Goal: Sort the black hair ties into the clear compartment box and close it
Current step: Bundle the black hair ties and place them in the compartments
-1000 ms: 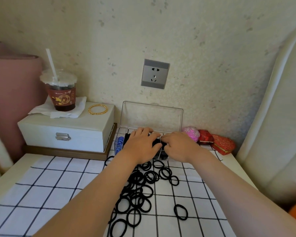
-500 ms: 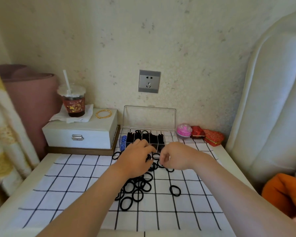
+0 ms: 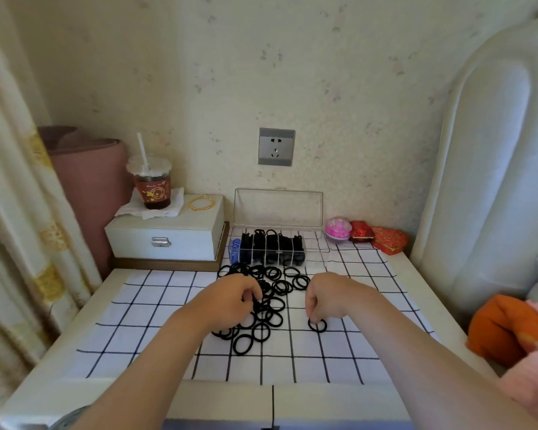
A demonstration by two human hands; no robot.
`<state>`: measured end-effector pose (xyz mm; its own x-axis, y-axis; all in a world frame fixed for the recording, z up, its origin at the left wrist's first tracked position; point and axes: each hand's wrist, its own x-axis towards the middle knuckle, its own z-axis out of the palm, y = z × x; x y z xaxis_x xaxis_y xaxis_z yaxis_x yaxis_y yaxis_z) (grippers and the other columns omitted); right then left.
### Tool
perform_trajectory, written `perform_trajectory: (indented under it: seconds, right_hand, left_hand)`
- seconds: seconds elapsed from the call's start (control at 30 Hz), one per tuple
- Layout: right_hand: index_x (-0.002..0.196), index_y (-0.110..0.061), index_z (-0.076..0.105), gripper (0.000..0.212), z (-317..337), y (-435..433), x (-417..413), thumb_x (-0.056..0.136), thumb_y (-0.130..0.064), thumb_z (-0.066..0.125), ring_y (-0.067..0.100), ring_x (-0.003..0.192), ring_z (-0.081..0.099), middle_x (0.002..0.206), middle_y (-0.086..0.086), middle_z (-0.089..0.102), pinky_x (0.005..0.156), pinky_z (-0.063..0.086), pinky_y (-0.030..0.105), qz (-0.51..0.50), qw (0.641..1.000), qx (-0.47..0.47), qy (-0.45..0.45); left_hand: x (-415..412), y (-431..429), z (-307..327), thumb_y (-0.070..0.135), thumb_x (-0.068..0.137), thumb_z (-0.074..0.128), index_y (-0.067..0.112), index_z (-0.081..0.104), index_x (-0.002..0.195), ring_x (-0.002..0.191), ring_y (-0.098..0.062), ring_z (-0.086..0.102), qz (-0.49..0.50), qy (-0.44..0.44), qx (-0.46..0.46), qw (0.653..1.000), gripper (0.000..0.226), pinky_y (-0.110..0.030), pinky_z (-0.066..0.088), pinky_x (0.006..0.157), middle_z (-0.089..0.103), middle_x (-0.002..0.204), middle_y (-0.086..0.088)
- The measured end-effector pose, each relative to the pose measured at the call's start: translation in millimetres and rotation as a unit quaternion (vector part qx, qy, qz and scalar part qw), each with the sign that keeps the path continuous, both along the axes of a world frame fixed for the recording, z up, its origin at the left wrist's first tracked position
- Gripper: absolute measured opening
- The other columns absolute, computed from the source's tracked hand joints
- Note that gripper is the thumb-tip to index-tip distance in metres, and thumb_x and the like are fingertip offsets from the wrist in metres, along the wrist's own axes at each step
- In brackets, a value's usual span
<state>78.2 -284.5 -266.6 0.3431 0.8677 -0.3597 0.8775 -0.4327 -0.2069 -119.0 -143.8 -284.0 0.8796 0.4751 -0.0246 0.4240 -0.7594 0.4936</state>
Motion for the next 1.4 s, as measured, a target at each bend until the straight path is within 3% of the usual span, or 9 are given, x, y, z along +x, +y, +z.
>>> perform_trajectory:
  seconds: [0.3,0.5,0.63,0.73,0.87,1.0,1.17,1.23,1.4]
  right_hand:
    - [0.093,-0.028,0.072,0.011,8,35,-36,0.087,-0.018,0.072,0.009,0.056,0.062,0.093,0.005,0.076,0.06,0.052,0.023,0.018,0.986,0.077,0.149]
    - [0.103,-0.014,0.074,0.024,-2,47,-45,0.081,-0.026,0.076,0.02,0.099,0.065,0.111,0.001,0.071,0.086,0.055,0.032,0.016,0.999,0.037,-0.01]
    - [0.089,-0.01,0.07,0.021,-4,50,-46,0.078,-0.028,0.07,0.022,0.09,0.066,0.093,0.007,0.071,0.079,0.055,0.034,-0.001,0.999,0.012,-0.034]
    - [0.1,-0.025,0.061,0.025,-1,48,-47,0.077,-0.023,0.071,0.018,0.092,0.062,0.091,-0.006,0.063,0.074,0.053,0.031,0.018,0.999,0.029,-0.026]
    - [0.12,-0.035,0.055,0.052,1,48,-49,0.075,-0.018,0.073,0.016,0.096,0.057,0.103,-0.008,0.054,0.081,0.054,0.035,0.064,0.998,0.02,0.001]
    - [0.124,-0.033,0.066,0.05,-2,50,-47,0.076,-0.023,0.079,0.016,0.105,0.059,0.112,-0.008,0.059,0.088,0.053,0.032,0.085,0.996,0.011,-0.007]
    - [0.087,-0.024,0.077,0.009,-6,56,-46,0.079,-0.028,0.076,0.019,0.084,0.065,0.09,-0.004,0.07,0.077,0.057,0.034,0.096,0.994,0.047,-0.031]
    - [0.069,-0.022,0.071,0.014,-6,57,-44,0.081,-0.029,0.073,0.022,0.074,0.062,0.077,0.0,0.067,0.072,0.055,0.035,0.095,0.993,0.069,-0.024]
    - [0.081,-0.017,0.073,0.016,6,56,-33,0.088,-0.028,0.064,0.019,0.079,0.067,0.083,0.001,0.072,0.076,0.057,0.041,0.073,0.987,0.144,0.007]
  left_hand:
    - [-20,13,2,0.021,0.088,0.063,0.037,0.065,0.092,0.081,-0.002,0.057,0.003,0.007,0.008,1.0,0.016,-0.016,0.047,0.073,0.062,0.092,0.014]
    - [-22,10,-2,0.039,0.084,0.068,0.035,0.06,0.101,0.087,-0.006,0.056,0.026,-0.008,0.069,0.997,0.019,-0.023,0.049,0.075,0.059,0.095,0.013]
    - [-13,7,-6,0.044,0.084,0.066,0.032,0.062,0.107,0.09,-0.008,0.055,0.025,0.003,0.109,0.994,0.026,-0.025,0.044,0.073,0.057,0.099,0.013]
    - [-5,9,-9,0.04,0.089,0.062,0.026,0.067,0.1,0.093,-0.014,0.057,0.025,0.031,0.122,0.992,0.019,-0.028,0.046,0.073,0.056,0.102,0.007]
    - [1,16,-3,0.029,0.089,0.062,0.022,0.072,0.09,0.084,-0.012,0.061,0.055,-0.039,0.026,0.997,0.012,-0.033,0.054,0.076,0.065,0.092,0.005]
    - [-3,27,9,0.029,0.092,0.063,0.031,0.062,0.083,0.073,-0.001,0.054,0.089,-0.1,-0.062,0.989,0.009,-0.02,0.041,0.066,0.06,0.078,0.013]
    - [-14,30,7,0.029,0.09,0.066,0.031,0.067,0.085,0.072,-0.009,0.059,0.07,-0.083,-0.105,0.989,0.006,-0.029,0.051,0.074,0.066,0.077,0.003]
    - [-15,26,3,0.029,0.089,0.067,0.031,0.07,0.087,0.07,-0.005,0.057,0.047,-0.05,-0.096,0.993,0.004,-0.022,0.048,0.069,0.062,0.073,0.01]
    - [-11,16,1,0.034,0.085,0.073,0.025,0.074,0.099,0.078,-0.006,0.059,0.046,0.007,-0.029,0.998,0.017,-0.017,0.045,0.068,0.06,0.079,0.016]
